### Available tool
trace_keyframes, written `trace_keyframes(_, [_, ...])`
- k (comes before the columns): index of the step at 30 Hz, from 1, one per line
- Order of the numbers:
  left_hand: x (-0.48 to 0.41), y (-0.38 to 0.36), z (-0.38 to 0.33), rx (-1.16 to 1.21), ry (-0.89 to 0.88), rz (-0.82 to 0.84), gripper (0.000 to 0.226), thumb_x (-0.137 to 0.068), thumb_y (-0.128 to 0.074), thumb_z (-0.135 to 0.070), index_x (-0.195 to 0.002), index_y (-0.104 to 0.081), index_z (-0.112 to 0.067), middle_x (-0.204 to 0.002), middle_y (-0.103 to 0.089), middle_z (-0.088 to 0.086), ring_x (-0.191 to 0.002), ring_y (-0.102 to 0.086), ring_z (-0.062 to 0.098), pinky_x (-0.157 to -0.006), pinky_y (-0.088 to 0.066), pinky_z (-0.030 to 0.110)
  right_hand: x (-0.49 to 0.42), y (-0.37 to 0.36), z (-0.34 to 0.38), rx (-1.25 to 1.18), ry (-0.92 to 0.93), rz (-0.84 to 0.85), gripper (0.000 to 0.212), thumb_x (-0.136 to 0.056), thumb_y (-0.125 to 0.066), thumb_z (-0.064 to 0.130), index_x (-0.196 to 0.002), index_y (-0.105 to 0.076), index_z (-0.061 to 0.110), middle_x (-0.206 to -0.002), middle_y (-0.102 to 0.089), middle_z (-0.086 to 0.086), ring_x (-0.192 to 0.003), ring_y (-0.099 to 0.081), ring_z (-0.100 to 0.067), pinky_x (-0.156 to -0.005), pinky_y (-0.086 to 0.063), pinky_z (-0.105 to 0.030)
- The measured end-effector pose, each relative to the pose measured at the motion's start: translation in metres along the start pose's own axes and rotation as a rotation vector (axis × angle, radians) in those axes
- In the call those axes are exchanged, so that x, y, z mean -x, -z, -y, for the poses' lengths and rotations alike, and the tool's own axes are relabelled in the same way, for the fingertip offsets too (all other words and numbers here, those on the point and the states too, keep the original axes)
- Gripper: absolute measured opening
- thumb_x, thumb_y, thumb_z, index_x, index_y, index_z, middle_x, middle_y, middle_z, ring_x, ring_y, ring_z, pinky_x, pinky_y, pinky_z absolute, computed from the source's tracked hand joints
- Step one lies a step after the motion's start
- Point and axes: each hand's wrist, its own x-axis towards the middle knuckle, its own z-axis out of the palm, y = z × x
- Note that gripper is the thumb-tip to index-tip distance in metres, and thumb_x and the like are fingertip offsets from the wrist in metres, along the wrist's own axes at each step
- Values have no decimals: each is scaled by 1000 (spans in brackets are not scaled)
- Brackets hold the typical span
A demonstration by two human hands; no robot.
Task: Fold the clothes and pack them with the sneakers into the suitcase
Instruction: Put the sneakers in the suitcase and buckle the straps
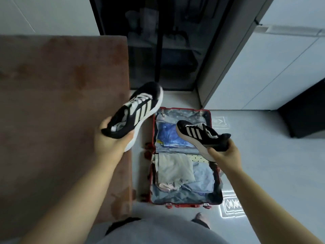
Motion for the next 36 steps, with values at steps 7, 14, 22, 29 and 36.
trace_keyframes(7, [99,-160,25,-31,240,114,65,-57,-83,-15,-105,-39,-24,-95,-55,-6,-91,-57,13,-73,-37,18,-49,111,-111,251,-78,193,53,-68,-74,22,-113,-47,17,-92,-57,1,-84,-53,-20,-72,-39,-28])
trace_keyframes(14, [161,-187,121,-403,581,302,88,-49,-84,-24,-125,-42,-13,-115,-58,8,-108,-57,26,-89,-44,31,-57,143,-206,310,-228,282,60,-68,-78,17,-118,-45,10,-89,-57,1,-80,-54,-19,-63,-39,-27])
trace_keyframes(22, [130,-230,288,-648,627,644,76,-57,-85,-21,-119,-41,-14,-111,-54,6,-99,-53,24,-82,-43,31,-86,48,-347,353,-293,369,53,-70,-76,19,-117,-50,18,-93,-58,5,-85,-56,-18,-64,-41,-27])
trace_keyframes(29, [103,-296,482,-616,652,837,86,-44,-84,-45,-116,-47,-16,-114,-56,3,-104,-53,20,-87,-44,31,-148,-45,-505,381,-288,488,54,-64,-81,24,-111,-55,23,-98,-64,6,-89,-59,-13,-68,-44,-20])
trace_keyframes(36, [108,-334,611,-467,663,844,80,-59,-87,-23,-127,-45,-15,-134,-45,-1,-127,-42,16,-107,-31,25,-195,-93,-616,328,-352,540,44,-75,-74,4,-111,-51,14,-86,-59,2,-77,-56,-6,-55,-44,-5])
